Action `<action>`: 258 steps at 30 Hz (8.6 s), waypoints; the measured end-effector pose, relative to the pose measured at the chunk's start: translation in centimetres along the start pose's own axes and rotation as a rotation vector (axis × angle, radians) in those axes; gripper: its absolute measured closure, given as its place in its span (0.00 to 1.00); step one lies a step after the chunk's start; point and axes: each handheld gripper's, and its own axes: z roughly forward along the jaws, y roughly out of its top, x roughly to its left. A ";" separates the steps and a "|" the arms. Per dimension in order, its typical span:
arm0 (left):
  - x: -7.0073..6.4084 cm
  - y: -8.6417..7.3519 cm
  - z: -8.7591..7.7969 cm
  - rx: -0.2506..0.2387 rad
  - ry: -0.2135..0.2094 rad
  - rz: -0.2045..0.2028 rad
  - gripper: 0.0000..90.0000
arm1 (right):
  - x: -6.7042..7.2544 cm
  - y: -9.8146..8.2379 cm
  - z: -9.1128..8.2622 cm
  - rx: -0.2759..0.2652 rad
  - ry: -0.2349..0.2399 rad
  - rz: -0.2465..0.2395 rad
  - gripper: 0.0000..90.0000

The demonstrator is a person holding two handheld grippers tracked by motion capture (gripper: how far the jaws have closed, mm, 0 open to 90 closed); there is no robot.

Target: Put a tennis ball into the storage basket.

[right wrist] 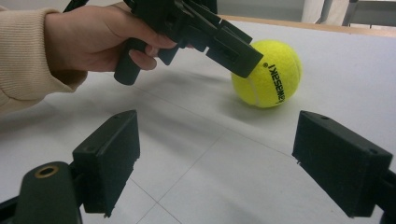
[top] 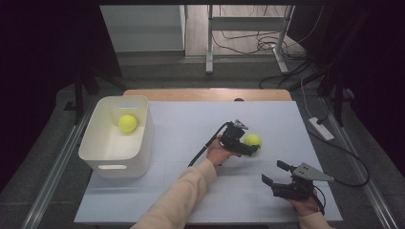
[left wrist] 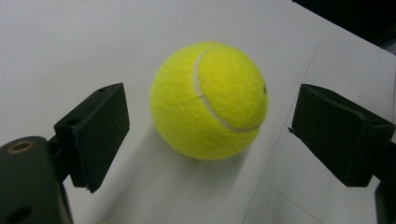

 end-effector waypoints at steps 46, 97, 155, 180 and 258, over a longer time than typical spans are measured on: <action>0.0 0.8 -1.3 -0.010 -0.008 0.035 0.30 | -0.2 -0.1 -0.2 0.004 -0.008 -0.002 0.16; 0.0 -0.8 -9.4 -0.126 0.076 0.036 0.30 | 0.4 0.0 0.2 0.006 -0.014 -0.016 0.16; 0.4 -2.2 -15.8 -0.232 0.142 0.034 0.30 | 0.5 0.0 0.3 0.010 -0.016 -0.023 0.16; 0.5 -2.4 -18.9 -0.266 0.179 0.035 0.30 | 0.6 0.1 0.3 0.001 -0.019 -0.018 0.16; 2.5 -3.8 -28.0 -0.371 0.329 -0.011 0.30 | 0.6 0.2 0.2 -0.004 -0.023 -0.019 0.16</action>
